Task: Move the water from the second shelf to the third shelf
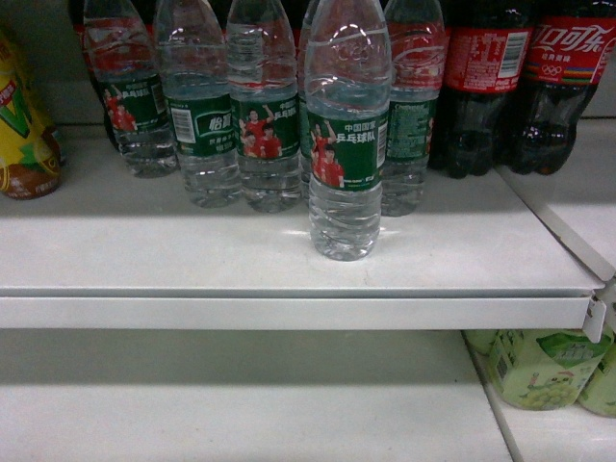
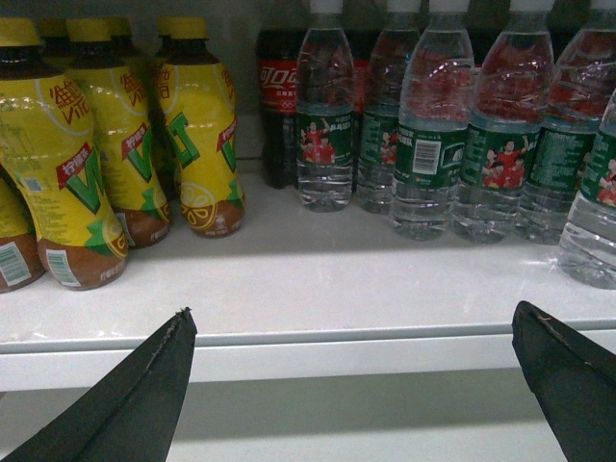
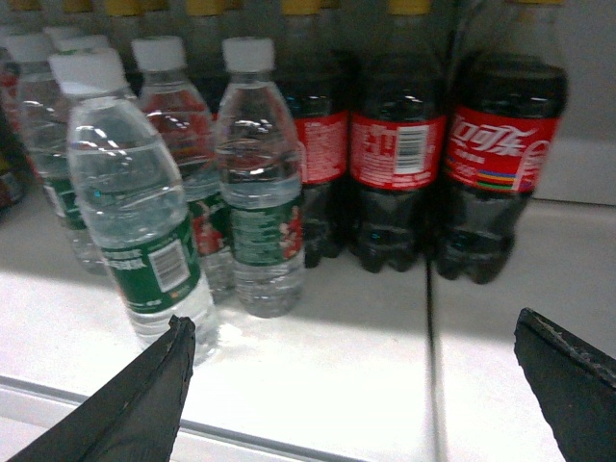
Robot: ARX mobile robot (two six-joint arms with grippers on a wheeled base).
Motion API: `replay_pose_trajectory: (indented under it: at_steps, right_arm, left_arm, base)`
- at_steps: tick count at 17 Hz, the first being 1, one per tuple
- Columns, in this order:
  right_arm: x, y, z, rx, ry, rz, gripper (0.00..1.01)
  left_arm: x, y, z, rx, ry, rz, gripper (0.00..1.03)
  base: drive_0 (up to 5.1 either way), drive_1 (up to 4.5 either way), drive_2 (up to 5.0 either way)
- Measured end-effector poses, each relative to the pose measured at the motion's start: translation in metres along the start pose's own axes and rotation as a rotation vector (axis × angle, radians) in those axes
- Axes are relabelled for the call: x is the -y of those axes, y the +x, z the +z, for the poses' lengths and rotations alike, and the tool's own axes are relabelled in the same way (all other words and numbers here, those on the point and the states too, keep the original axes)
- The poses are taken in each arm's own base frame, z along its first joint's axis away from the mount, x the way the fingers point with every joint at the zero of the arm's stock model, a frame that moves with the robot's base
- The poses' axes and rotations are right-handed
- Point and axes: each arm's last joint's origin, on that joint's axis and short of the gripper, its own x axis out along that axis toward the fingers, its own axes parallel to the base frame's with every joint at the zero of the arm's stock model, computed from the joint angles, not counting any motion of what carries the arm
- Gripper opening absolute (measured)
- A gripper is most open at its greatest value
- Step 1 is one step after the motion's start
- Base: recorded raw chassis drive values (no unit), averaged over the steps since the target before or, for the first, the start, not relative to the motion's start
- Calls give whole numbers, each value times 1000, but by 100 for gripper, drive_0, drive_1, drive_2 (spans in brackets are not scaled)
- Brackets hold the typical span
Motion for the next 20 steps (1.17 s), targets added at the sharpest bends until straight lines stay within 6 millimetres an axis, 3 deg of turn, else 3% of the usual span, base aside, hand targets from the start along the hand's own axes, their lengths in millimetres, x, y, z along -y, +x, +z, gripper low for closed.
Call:
replay_pose_trajectory:
  at_steps: [4,6,11,20]
  right_arm:
    - [-22,24,-14,-41,-5,91,98]
    - [-43,44,-18,-58,-4,162,98]
    - [-76,67,-24,-129,20,288,98]
    - [-98,108,-26,-256,87,277,98]
  left_arm:
    - [0,0,0,0,0,0,98]
    - [0,0,0,0,0,0,98]
    - [0,0,0,0,0,0,98]
    - [0,0,0,0,0,0,98]
  base:
    - [0,0,0]
    - [0,0,0]
    - [0,0,0]
    - [0,0,0]
